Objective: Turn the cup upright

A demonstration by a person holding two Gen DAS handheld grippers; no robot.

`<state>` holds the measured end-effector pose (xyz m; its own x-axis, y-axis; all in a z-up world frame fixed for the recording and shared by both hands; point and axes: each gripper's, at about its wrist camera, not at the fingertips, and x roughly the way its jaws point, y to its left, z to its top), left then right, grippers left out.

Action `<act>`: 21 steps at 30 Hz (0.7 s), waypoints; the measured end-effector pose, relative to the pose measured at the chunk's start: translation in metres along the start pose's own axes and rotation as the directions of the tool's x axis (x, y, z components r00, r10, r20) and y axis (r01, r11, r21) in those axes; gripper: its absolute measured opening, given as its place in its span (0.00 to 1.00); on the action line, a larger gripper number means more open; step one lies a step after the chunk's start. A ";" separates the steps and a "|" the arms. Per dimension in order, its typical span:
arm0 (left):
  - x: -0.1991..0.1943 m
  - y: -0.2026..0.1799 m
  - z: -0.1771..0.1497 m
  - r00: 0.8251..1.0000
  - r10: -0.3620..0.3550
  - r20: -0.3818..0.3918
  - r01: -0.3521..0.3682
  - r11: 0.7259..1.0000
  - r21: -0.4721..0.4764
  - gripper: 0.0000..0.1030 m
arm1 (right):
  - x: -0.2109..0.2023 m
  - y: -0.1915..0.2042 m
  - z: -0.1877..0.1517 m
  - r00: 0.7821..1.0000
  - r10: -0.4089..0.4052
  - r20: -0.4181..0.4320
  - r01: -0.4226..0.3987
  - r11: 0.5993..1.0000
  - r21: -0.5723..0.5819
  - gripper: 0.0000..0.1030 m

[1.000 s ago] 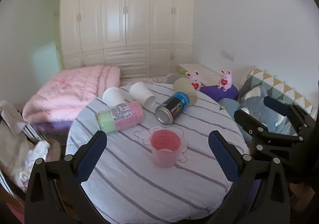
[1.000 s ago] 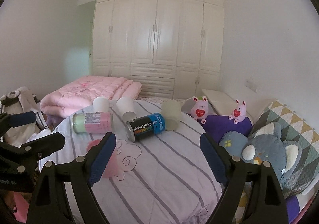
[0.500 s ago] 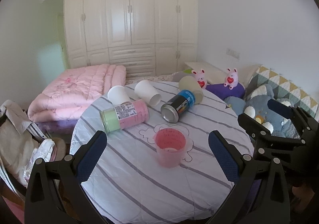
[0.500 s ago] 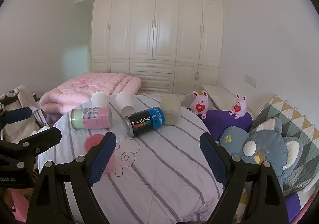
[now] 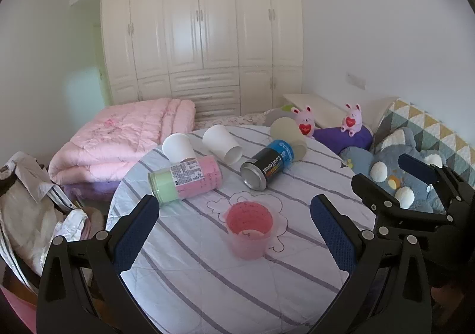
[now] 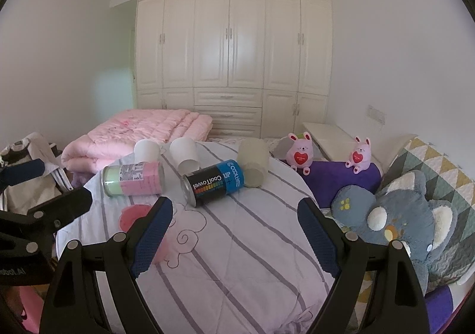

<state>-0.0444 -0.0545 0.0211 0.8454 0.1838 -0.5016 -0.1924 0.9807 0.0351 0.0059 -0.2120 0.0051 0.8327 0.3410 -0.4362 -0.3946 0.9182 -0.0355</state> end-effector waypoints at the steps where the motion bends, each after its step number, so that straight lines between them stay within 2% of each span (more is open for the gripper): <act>1: 0.001 -0.001 0.000 1.000 0.003 -0.004 -0.003 1.000 0.000 1.00 | 0.001 -0.002 0.000 1.000 0.003 0.000 -0.003 1.000 0.004 0.85; 10: 0.009 -0.007 0.001 1.000 -0.010 -0.025 0.010 1.000 -0.002 1.00 | 0.009 -0.011 -0.003 1.000 0.014 -0.017 -0.013 1.000 0.026 0.85; 21: 0.008 -0.010 0.001 1.000 0.004 -0.004 -0.004 1.000 0.015 1.00 | 0.011 -0.015 -0.006 0.999 0.016 -0.030 -0.015 0.999 0.034 0.85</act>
<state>-0.0350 -0.0627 0.0172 0.8428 0.1872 -0.5046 -0.1880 0.9809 0.0499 0.0190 -0.2229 -0.0046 0.8143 0.3491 -0.4637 -0.3932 0.9194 0.0017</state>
